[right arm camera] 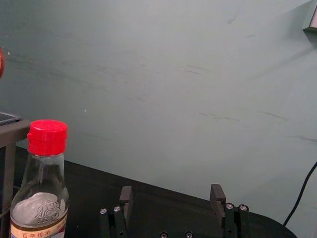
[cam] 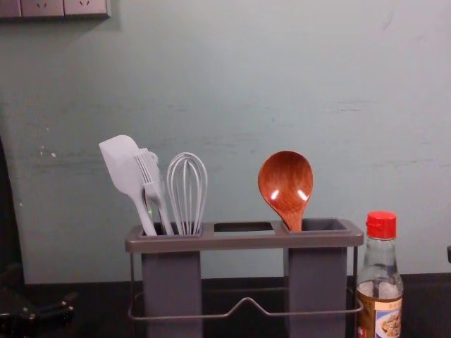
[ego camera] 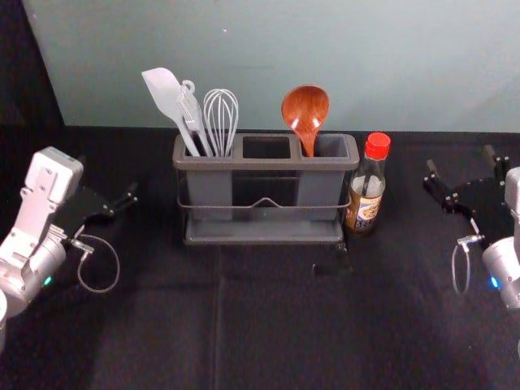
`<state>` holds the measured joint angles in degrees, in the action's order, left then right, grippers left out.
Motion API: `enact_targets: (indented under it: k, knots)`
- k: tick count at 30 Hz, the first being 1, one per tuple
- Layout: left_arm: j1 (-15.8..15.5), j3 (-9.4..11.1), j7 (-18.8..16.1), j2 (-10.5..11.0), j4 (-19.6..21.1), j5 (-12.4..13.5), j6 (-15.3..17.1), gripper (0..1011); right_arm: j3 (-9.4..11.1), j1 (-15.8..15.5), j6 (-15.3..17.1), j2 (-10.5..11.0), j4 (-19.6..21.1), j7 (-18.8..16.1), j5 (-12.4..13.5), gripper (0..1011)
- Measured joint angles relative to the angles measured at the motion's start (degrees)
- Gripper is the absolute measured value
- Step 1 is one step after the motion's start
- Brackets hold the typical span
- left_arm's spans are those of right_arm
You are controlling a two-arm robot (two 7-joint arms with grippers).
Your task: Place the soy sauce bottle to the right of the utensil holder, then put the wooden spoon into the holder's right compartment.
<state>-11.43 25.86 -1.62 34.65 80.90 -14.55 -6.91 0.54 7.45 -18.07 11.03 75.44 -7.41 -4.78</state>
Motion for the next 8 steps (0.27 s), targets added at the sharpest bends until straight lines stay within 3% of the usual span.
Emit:
enact_targets:
  k: [8]
  knots:
    - [0.0,0.0,0.0,0.0,0.0,0.0,0.0,1005,0.0,0.0,0.0,0.0,0.0,0.0,0.0,1004]
